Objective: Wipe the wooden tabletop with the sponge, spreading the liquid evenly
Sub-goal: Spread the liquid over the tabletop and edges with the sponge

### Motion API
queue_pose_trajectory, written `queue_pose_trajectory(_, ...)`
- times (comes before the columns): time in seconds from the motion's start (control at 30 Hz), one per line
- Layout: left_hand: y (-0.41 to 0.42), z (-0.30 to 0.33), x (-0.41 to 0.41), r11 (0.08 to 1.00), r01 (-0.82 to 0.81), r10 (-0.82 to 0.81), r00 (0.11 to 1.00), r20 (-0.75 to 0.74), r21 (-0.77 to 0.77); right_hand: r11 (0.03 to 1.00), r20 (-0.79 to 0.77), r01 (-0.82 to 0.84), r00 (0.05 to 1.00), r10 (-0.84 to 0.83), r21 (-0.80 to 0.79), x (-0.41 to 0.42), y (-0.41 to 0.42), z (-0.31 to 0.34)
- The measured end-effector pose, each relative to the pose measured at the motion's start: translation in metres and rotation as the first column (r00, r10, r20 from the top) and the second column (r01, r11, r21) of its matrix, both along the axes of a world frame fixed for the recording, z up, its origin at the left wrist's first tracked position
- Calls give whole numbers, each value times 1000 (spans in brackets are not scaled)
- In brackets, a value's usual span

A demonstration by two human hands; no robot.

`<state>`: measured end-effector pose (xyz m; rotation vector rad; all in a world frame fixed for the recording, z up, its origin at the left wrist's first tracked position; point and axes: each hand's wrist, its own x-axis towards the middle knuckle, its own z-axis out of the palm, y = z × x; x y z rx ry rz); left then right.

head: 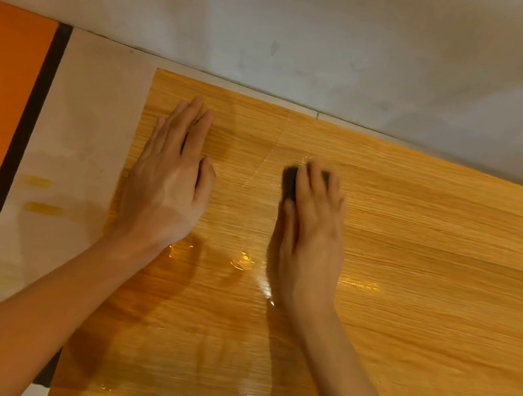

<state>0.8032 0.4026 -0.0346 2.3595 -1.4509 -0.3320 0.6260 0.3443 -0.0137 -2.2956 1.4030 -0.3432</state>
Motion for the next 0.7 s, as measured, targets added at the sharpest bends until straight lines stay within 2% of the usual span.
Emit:
queue_pose_trajectory(0.07,-1,1,0,1000,-5,5,1000,-8,-2,999,-39,-50,998,50,-12,-19,27,3)
queue_pose_trajectory(0.13,-1,3,0,1000,-10,10,1000,-12,-12,997,-53,-77,996,77,16,-16,3,3)
queue_pose_trajectory(0.3,2,5,-3,999,2,-1,1000,12,-47,991,41,97,994,-101,93,24,-82,1)
queue_pose_trajectory(0.37,3,6,-3,999,6,-5,1000,12,-45,994,91,29,995,-38,102,8,-68,2)
queue_pose_trajectory(0.43,2,5,-2,999,5,-5,1000,9,-41,997,68,9,998,-15,78,-28,-41,3)
queue_pose_trajectory(0.5,2,3,-2,999,-6,7,1000,18,-46,982,65,168,983,-173,83,-54,-23,2)
queue_pose_trajectory(0.57,1,1,-1,998,-13,15,999,34,-59,929,80,357,928,-365,94,-41,-15,1)
queue_pose_trajectory(0.6,1,1,-1,998,-10,13,999,39,-60,926,79,369,924,-374,77,-25,-10,0)
queue_pose_trajectory(0.7,2,1,-2,998,-4,6,999,44,-59,988,81,153,985,-154,21,28,16,-4)
